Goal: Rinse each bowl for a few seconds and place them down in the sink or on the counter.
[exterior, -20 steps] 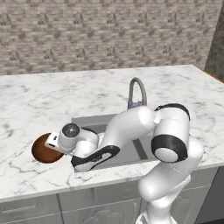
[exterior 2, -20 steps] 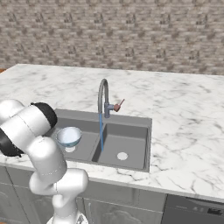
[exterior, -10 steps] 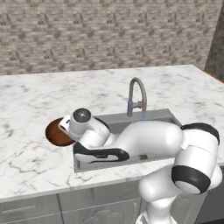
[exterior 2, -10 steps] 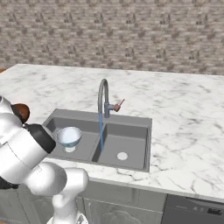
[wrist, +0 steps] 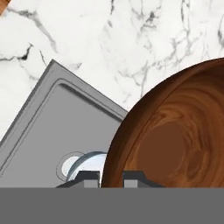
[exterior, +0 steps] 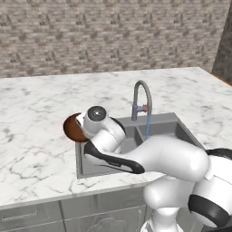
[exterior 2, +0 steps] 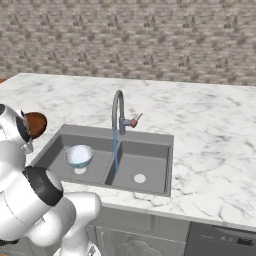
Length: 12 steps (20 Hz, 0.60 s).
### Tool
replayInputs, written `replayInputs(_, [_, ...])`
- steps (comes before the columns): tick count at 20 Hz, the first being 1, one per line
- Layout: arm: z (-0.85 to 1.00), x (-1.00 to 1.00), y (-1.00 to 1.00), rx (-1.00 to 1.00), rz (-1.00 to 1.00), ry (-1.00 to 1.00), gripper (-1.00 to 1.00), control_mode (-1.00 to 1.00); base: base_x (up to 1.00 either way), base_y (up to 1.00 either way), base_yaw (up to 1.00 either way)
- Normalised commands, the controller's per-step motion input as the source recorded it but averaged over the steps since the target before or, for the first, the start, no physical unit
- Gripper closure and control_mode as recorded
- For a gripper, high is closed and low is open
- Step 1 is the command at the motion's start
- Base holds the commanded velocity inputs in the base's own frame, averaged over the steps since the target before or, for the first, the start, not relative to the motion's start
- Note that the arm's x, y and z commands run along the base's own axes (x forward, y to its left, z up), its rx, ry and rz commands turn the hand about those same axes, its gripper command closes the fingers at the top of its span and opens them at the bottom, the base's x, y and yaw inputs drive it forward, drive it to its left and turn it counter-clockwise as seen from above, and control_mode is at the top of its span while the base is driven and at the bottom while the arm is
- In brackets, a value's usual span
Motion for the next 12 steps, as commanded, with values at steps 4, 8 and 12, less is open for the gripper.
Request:
replayInputs(4, [0.15,-0.07,-0.28,0.07,-0.21,0.05,1.00,-1.00,0.00,0.00,0.00])
replayInputs(8, [0.12,0.00,-0.36,0.05,-0.17,0.10,1.00,-1.00,0.00,0.00,0.00])
replayInputs(12, [0.04,0.00,-0.45,0.04,-0.16,0.16,1.00,-1.00,0.00,0.00,0.00])
